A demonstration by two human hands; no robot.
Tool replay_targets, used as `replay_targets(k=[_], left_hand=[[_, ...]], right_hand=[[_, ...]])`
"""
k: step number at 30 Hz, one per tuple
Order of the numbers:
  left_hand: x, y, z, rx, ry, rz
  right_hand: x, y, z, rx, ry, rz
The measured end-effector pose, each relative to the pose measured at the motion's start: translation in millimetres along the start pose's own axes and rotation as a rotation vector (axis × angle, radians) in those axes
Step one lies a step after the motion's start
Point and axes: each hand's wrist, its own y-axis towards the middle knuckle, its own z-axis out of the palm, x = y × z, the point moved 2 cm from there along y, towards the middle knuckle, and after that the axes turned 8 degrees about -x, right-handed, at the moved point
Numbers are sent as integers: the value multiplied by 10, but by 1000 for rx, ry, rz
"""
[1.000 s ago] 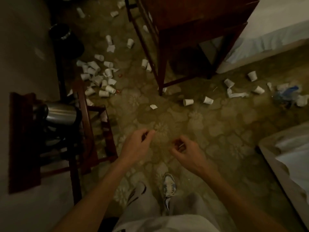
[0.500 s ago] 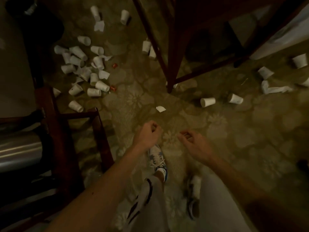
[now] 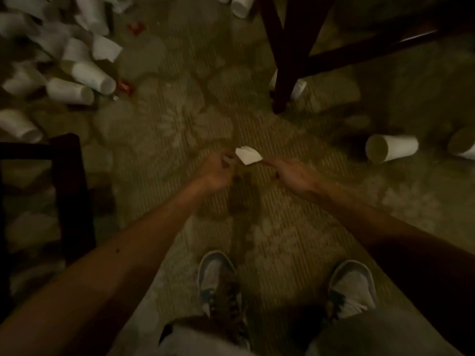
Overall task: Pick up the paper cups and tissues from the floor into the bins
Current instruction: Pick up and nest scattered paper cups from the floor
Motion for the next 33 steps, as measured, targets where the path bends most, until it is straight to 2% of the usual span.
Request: replay_targets(k=[4, 7, 13, 15, 19, 25, 28, 33], left_hand=[[394, 474, 314, -36, 81, 98], [489, 684, 522, -10, 65, 144], [530, 761, 751, -153, 92, 231], [558, 791, 739, -171, 14, 206], [483, 752, 728, -62, -340, 58], [-53, 696, 1014, 42, -642, -73], [-455, 636, 1224, 138, -640, -69], [-1069, 439, 1571, 349, -595, -19]], right_hand=[[-285, 593, 278, -40, 312, 61], [-424, 828, 366, -66, 397, 80], [-452, 977, 448, -83, 674, 145], [-446, 961, 434, -76, 754, 159], [-450, 858, 325, -94, 877, 189], [-473, 564, 49, -212, 866, 152], [-566, 323, -212, -261, 856, 142], [-956, -88, -744, -324, 994, 112]])
